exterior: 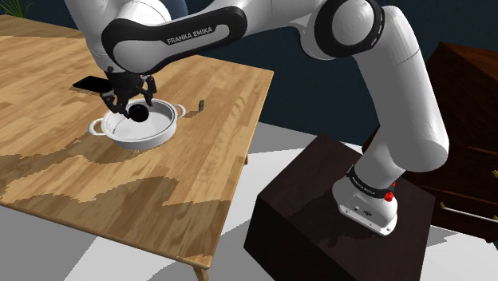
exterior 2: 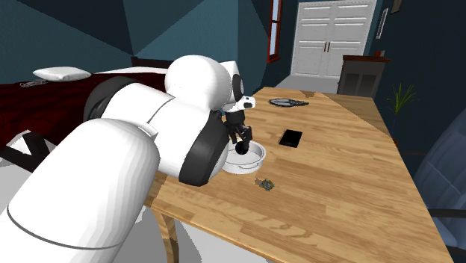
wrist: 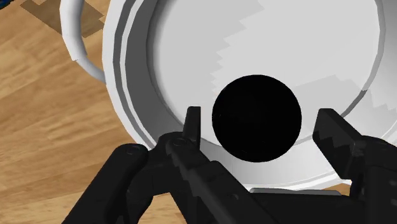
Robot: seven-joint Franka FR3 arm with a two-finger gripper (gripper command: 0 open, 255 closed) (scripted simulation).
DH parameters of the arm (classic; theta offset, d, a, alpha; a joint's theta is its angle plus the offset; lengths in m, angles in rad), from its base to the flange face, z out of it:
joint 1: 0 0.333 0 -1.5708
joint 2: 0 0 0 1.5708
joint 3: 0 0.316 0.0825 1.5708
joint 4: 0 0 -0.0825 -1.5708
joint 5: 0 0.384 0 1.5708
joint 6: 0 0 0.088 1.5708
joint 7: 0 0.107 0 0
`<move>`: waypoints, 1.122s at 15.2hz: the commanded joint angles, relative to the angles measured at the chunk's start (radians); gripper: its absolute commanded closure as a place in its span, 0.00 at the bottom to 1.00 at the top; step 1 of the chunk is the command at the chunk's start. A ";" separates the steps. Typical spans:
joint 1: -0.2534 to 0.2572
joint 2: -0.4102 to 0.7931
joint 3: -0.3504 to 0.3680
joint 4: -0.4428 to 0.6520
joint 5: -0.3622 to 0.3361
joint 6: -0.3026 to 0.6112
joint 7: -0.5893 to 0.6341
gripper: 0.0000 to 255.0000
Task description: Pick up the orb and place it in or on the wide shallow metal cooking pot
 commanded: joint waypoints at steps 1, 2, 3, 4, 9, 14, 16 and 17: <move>0.000 0.000 0.000 0.000 0.000 0.000 0.000 0.00; 0.000 0.000 0.000 0.000 0.000 0.000 0.000 0.00; 0.000 0.000 0.000 0.000 0.000 0.000 0.000 0.00; 0.000 0.000 0.000 0.000 0.000 0.000 0.000 0.00; 0.019 -0.036 0.015 0.068 0.021 -0.096 -0.019 0.00; 0.019 -0.036 0.014 0.068 0.021 -0.096 -0.019 0.00; 0.019 -0.036 0.014 0.068 0.021 -0.096 -0.019 0.00; 0.019 -0.036 0.014 0.068 0.021 -0.096 -0.019 0.00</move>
